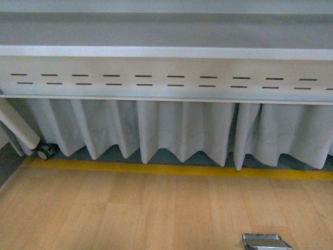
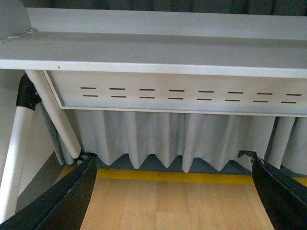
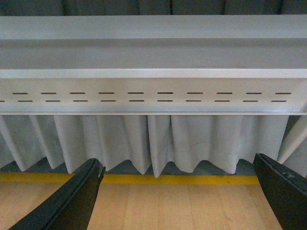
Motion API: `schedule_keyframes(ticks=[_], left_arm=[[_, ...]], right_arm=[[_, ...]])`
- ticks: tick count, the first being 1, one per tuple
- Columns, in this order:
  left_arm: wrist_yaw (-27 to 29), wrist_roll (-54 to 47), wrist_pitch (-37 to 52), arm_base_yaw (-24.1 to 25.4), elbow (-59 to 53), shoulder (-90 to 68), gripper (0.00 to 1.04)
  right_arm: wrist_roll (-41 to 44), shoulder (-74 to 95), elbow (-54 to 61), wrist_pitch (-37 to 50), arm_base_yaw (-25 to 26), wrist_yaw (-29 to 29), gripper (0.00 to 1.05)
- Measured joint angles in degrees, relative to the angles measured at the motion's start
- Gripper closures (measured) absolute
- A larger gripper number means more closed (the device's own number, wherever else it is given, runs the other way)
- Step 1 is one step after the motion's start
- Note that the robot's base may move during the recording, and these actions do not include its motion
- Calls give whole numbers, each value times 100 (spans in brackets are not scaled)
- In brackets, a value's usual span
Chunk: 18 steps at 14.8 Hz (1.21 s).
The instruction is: Open oven
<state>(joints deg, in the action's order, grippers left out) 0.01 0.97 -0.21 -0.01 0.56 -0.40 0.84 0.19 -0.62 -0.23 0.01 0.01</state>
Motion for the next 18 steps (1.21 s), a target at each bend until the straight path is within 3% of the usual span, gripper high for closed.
schedule_keyframes(ticks=[18], left_arm=[[0, 0, 0, 0, 0, 0, 7]], right_arm=[[0, 0, 0, 0, 0, 0, 6]])
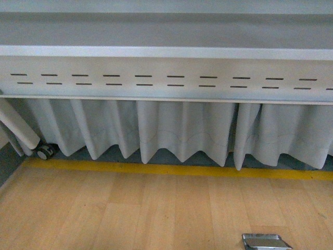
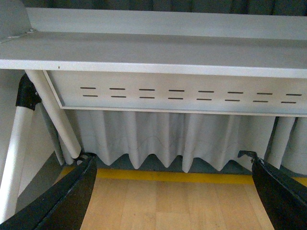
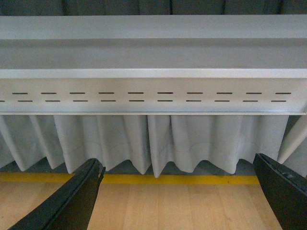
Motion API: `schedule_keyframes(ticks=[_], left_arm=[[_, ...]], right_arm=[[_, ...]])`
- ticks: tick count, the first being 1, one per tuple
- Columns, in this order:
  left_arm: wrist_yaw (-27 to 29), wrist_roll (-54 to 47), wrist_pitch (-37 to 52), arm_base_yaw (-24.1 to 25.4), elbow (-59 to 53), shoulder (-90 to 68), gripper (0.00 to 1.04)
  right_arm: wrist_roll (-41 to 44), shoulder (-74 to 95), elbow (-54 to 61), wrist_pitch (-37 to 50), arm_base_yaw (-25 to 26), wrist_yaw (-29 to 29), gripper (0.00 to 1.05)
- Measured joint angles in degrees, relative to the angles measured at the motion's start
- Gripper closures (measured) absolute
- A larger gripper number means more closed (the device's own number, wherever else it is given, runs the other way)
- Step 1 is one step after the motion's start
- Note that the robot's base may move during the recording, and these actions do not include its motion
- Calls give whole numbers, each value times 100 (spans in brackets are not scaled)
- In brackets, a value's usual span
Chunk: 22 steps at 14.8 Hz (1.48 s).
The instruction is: Open oven
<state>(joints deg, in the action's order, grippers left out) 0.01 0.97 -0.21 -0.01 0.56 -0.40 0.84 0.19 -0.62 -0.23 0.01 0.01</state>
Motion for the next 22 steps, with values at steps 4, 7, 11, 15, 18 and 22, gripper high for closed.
schedule_keyframes(ticks=[4, 7, 11, 15, 18, 22], left_arm=[[0, 0, 0, 0, 0, 0, 7], [0, 0, 0, 0, 0, 0, 7], [0, 0, -11, 0, 0, 0, 7], [0, -2, 0, 0, 0, 0, 7], [4, -11, -2, 0, 0, 0, 7], [0, -17, 0, 0, 0, 0, 7]], right_arm=[[0, 0, 0, 0, 0, 0, 6], [0, 0, 0, 0, 0, 0, 6], [0, 0, 0, -13, 0, 0, 6], [0, -2, 0, -9, 0, 0, 6], [0, -2, 0, 2, 0, 0, 6], [0, -2, 0, 0, 0, 0, 6]])
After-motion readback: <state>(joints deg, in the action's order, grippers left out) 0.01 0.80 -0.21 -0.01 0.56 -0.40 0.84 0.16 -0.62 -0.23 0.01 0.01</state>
